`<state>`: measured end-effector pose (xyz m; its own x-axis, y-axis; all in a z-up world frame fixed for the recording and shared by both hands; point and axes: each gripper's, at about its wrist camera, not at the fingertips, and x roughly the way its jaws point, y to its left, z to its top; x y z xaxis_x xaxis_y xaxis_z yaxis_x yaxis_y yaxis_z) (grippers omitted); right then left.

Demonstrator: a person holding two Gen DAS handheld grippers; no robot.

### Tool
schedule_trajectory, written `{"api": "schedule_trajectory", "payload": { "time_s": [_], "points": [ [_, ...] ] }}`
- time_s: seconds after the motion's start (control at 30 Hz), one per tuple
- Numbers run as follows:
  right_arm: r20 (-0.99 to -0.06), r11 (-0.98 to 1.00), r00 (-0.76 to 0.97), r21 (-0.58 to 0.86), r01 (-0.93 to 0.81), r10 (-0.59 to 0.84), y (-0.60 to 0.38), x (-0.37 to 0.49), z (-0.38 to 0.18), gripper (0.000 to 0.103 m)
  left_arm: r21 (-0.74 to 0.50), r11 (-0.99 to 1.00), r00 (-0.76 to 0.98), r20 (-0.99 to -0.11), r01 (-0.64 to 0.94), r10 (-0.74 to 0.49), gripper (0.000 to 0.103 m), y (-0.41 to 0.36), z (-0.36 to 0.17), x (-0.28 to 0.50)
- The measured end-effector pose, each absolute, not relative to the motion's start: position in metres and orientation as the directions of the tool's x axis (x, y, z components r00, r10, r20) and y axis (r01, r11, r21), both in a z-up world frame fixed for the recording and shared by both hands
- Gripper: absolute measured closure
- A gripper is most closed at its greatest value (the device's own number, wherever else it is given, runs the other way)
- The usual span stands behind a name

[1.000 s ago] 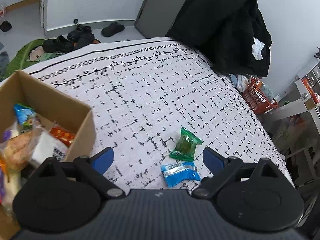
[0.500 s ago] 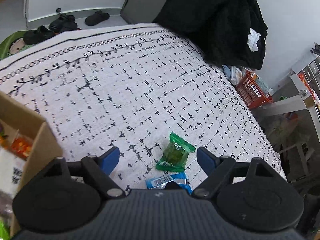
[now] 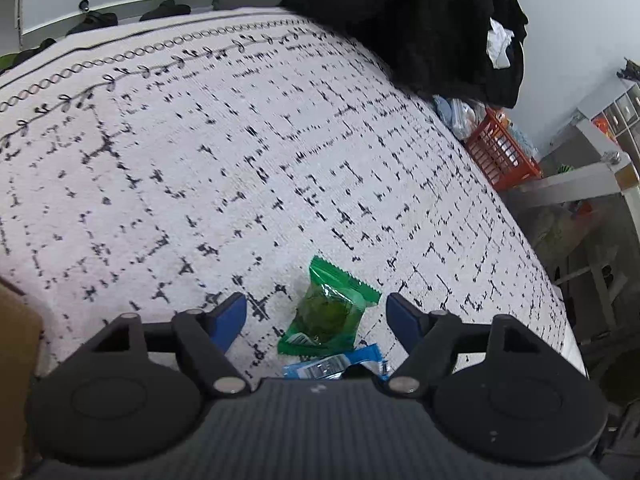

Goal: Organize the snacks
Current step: 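Grasp the green candy packet with the left tool while the right tool grasps the blue packet, then carry the green packet and blue packet over the box with both tools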

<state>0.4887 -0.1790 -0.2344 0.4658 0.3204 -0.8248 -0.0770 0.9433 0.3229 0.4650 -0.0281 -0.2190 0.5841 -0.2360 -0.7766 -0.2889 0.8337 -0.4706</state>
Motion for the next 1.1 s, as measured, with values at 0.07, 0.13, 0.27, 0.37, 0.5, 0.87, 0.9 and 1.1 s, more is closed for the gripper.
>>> {"api": "schedule_trajectory", "payload": {
  "time_s": [0.07, 0.13, 0.27, 0.37, 0.5, 0.87, 0.9, 1.1],
  "points": [
    [-0.827, 0.948, 0.471, 0.311, -0.073, 0.308, -0.181, 0.49, -0.234, 0.072, -0.469, 0.836, 0.575, -0.781, -0.283, -0.243, 0.036, -0.032, -0.223, 0.467],
    [-0.828, 0.95, 0.474, 0.304, -0.07, 0.3, -0.183, 0.489, -0.233, 0.072, -0.459, 0.845, 0.576, -0.781, -0.273, -0.239, 0.039, -0.036, -0.225, 0.469],
    [-0.826, 0.951, 0.481, 0.3, -0.069, 0.295, -0.184, 0.491, -0.235, 0.072, -0.427, 0.865, 0.572, -0.791, -0.264, -0.216, 0.05, -0.042, -0.228, 0.473],
    [-0.823, 0.951, 0.484, 0.3, -0.072, 0.296, -0.185, 0.492, -0.234, 0.072, -0.415, 0.867, 0.564, -0.8, -0.274, -0.205, 0.073, -0.042, -0.228, 0.473],
    [-0.819, 0.957, 0.497, 0.275, -0.096, 0.285, -0.182, 0.49, -0.231, 0.074, -0.397, 0.868, 0.57, -0.804, -0.3, -0.17, 0.076, -0.036, -0.222, 0.465],
    [-0.746, 0.934, 0.567, 0.324, -0.15, 0.349, -0.186, 0.471, -0.195, 0.075, -0.368, 0.857, 0.62, -0.781, -0.36, -0.075, 0.076, -0.015, -0.179, 0.416],
    [-0.738, 0.933, 0.575, 0.324, -0.157, 0.353, -0.187, 0.467, -0.19, 0.075, -0.369, 0.856, 0.628, -0.775, -0.361, -0.069, 0.076, -0.014, -0.174, 0.411],
    [-0.697, 0.925, 0.613, 0.329, -0.187, 0.372, -0.188, 0.449, -0.167, 0.075, -0.366, 0.855, 0.662, -0.749, -0.368, -0.036, 0.076, -0.007, -0.151, 0.379]
  ]
}}
